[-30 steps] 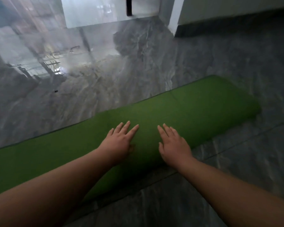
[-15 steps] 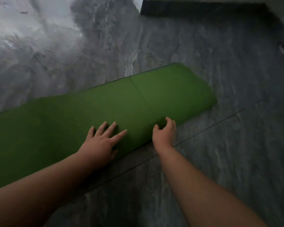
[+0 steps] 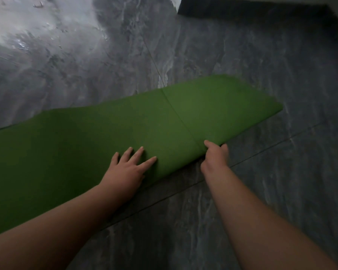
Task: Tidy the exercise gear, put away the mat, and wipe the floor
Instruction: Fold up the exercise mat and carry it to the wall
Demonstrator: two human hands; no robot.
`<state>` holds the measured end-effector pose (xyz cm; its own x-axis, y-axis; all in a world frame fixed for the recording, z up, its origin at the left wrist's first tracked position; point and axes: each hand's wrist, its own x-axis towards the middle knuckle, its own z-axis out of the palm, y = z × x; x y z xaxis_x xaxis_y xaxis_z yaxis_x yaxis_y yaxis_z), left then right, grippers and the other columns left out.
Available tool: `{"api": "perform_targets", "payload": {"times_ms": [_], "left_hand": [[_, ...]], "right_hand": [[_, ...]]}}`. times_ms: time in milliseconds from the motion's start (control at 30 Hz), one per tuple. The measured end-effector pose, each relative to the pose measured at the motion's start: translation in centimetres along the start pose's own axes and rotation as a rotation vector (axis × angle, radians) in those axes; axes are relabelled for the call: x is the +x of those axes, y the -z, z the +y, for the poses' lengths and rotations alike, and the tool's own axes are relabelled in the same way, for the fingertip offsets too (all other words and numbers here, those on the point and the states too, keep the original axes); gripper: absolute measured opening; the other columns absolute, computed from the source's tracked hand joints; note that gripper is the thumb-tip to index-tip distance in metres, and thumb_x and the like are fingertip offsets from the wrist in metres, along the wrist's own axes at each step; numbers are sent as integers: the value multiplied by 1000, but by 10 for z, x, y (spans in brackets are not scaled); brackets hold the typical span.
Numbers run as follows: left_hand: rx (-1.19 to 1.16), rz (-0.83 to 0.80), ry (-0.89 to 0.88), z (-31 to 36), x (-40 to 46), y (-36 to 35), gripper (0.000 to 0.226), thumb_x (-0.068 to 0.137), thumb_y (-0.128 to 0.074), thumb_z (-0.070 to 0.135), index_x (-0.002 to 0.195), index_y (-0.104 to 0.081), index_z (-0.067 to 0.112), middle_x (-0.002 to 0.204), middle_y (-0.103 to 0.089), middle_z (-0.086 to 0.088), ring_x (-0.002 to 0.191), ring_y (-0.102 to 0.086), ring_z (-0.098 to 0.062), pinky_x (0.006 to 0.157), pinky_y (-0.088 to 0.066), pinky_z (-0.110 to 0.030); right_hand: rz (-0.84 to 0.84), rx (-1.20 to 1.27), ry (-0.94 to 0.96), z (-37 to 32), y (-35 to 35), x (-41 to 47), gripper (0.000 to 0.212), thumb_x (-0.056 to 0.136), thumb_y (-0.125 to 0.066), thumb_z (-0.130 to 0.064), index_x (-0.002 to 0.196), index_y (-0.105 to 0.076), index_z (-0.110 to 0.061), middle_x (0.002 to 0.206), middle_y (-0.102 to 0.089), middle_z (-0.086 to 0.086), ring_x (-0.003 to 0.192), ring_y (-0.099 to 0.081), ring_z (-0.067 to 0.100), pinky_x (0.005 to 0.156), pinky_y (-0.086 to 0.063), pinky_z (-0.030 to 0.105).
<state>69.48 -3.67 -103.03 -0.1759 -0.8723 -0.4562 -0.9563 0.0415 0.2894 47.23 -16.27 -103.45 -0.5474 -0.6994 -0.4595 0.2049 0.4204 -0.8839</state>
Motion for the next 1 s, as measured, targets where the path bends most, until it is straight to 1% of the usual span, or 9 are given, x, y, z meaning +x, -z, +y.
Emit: {"api": "perform_targets", "payload": {"times_ms": [200,333,433,533,667,733,767,867,1000], "left_hand": [[-46,28,6,-6,-8,11,75,100,-44,34,154,8,46,167,10,-5,153,4,-32,122,-6,-55],[-83,45,25,-17,-22,17,86,98,-51,29,154,12,42,166,14,-6,153,8,-29,124,-4,-49],[-99,59,46,-26,-37,18,86,98,-50,28,154,13,41,166,14,-6,153,8,-28,124,-2,-47],[-116,69,69,-36,-52,18,84,99,-50,29,154,13,39,166,14,-6,153,7,-27,124,-3,-46],[-125,79,86,-50,-74,16,83,99,-49,31,155,12,37,166,13,-6,153,6,-27,124,-3,-45],[-115,80,92,-58,-88,12,81,99,-50,35,157,7,33,166,8,-7,153,5,-27,124,-5,-45],[-105,74,96,-63,-95,8,79,98,-49,38,158,2,29,167,4,-8,153,3,-28,124,-5,-45],[-70,32,119,-77,-118,-13,74,97,-45,44,158,-8,23,167,-1,-8,153,6,-28,124,-4,-47],[-22,-12,127,-87,-142,-34,70,99,-38,43,158,-3,28,166,11,-4,152,12,-28,124,-1,-48]], "right_hand": [[-126,-134,189,-15,11,-15,46,72,-64,12,103,-58,-22,102,-67,4,88,-65,20,77,-55,33],[-202,-337,300,-24,18,-33,38,77,-58,12,102,-55,-16,95,-64,-1,87,-60,18,75,-46,27],[-259,-530,324,-21,22,-43,27,79,-61,-6,106,-62,-8,100,-65,10,93,-60,23,78,-41,27],[-275,-813,342,-12,26,-53,36,84,-61,-22,115,-63,-3,103,-65,16,102,-62,32,82,-45,33],[-403,-995,490,2,34,-72,45,91,-57,-11,134,-47,-16,113,-62,13,105,-61,35,80,-44,34],[-540,-1088,608,12,36,-74,70,87,-55,-8,150,-31,-29,141,-52,13,125,-52,32,99,-46,42],[-591,-1174,655,18,36,-73,81,85,-54,-7,155,-22,-31,153,-38,15,137,-40,33,111,-37,45],[-581,-1568,757,39,37,-81,91,85,-51,-10,158,1,-27,162,-4,25,149,-9,41,122,-14,47],[-557,-1872,779,58,38,-97,88,90,-43,-10,155,15,-20,162,8,24,149,2,43,120,-17,53]]}}
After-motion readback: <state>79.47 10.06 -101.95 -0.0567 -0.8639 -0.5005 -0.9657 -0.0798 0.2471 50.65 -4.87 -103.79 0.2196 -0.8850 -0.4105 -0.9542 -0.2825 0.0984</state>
